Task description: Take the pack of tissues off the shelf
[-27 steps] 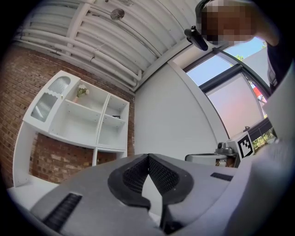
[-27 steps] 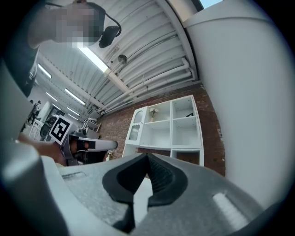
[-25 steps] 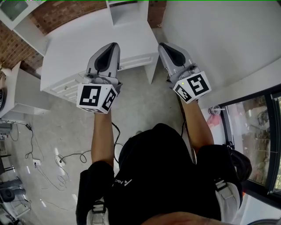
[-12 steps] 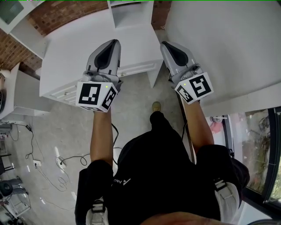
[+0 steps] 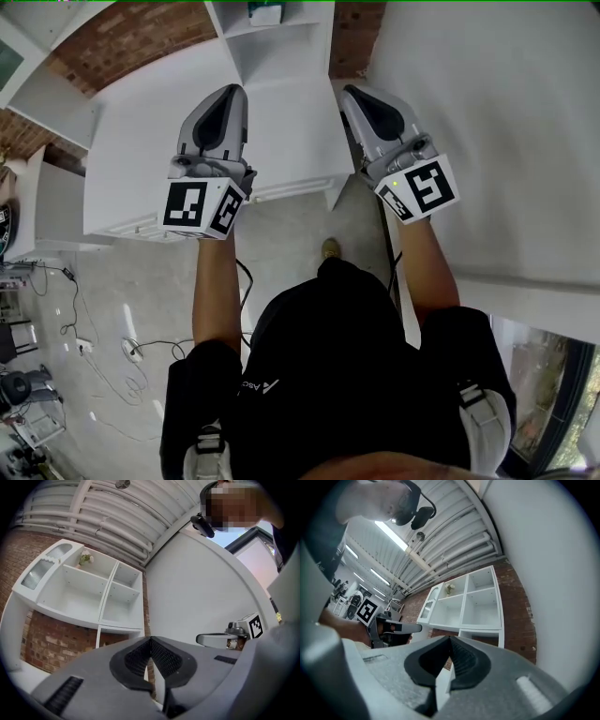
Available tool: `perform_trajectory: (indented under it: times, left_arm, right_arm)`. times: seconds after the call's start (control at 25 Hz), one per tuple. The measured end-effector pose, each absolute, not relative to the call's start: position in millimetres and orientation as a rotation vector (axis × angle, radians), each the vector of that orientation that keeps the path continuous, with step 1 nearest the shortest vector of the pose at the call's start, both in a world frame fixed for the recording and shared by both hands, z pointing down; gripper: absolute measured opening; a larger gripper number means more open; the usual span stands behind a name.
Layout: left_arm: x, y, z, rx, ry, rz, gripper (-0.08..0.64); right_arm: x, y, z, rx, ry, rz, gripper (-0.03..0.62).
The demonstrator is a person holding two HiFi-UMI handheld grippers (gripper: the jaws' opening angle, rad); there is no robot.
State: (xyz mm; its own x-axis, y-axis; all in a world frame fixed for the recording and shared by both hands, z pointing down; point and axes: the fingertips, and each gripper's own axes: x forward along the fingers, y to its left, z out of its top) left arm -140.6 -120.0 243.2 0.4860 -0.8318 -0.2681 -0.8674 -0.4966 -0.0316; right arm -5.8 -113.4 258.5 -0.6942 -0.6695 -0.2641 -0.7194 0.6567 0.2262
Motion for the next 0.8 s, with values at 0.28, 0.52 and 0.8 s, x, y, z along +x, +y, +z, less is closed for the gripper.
perform_trajectory:
  times: [0.28, 0.52, 0.8]
  left_arm:
    - [-116, -223, 241, -2.503, 1.567, 0.312, -0.002]
    - [-115, -284, 244, -2.461, 1.638, 0.308, 0.005]
    - [-121, -341, 257, -2.458, 1.678, 0.263, 0.120]
  right_arm:
    - [23, -211, 257, -1.047, 2.756, 0.474, 0.002]
    - [32, -260, 258, -1.027, 2.761, 0.462, 0.002]
    - [25, -304, 263, -1.069, 2.744, 0.456, 0.002]
